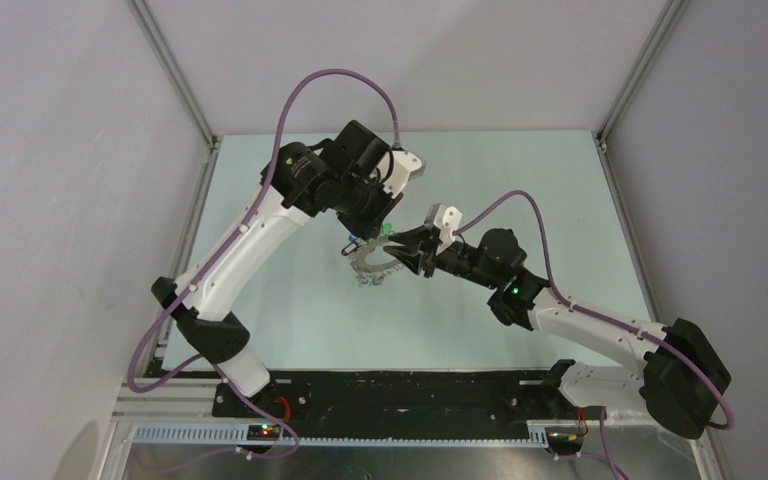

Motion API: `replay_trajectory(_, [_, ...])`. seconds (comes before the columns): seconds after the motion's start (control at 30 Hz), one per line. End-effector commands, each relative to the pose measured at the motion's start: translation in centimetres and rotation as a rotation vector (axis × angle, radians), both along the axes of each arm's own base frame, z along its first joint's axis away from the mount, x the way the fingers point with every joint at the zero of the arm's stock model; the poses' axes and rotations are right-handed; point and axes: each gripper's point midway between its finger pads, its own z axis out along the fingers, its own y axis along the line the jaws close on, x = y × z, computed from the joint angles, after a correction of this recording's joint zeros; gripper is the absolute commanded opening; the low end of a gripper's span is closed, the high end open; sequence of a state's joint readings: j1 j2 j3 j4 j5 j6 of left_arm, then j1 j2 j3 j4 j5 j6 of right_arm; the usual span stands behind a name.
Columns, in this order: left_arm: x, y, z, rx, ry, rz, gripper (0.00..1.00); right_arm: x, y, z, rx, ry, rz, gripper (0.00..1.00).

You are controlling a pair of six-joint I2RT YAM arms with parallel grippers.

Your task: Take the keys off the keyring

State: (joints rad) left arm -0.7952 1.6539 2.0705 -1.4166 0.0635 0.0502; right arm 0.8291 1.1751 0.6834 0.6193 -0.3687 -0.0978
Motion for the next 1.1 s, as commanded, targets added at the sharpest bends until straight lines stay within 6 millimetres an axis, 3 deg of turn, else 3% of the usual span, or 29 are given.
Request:
replay_trajectory(0.0, [0.2, -0.7, 2.3, -0.087, -0.038, 0.013, 0.00, 0.5, 0.3, 4.0, 0.112, -0.061, -0.010, 0.31])
replay_trajectory(0.47, [0.0, -0.8, 2.4, -0.099, -0.028, 0.015, 0.00, 0.9, 1.3, 4.3, 0.147, -0.058, -0.009, 0.30])
replay_trajectory(0.77, [0.3, -0.5, 2.8, -0.104, -0.040, 0.033, 0.00, 1.4, 1.4, 3.4, 0.097, -0.036, -0.033, 0.09])
replay_trajectory(0.97, [0.6, 0.0, 3.4, -0.122, -0.051, 0.048, 0.00, 1.2, 0.8, 2.4, 0.051, -0.002, -0.036, 0.00])
replay_trajectory(1.07, [0.8, 0.4, 3.5, -0.127, -0.054, 0.062, 0.00, 0.7, 0.5, 2.6, 0.043, -0.005, -0.024, 0.00])
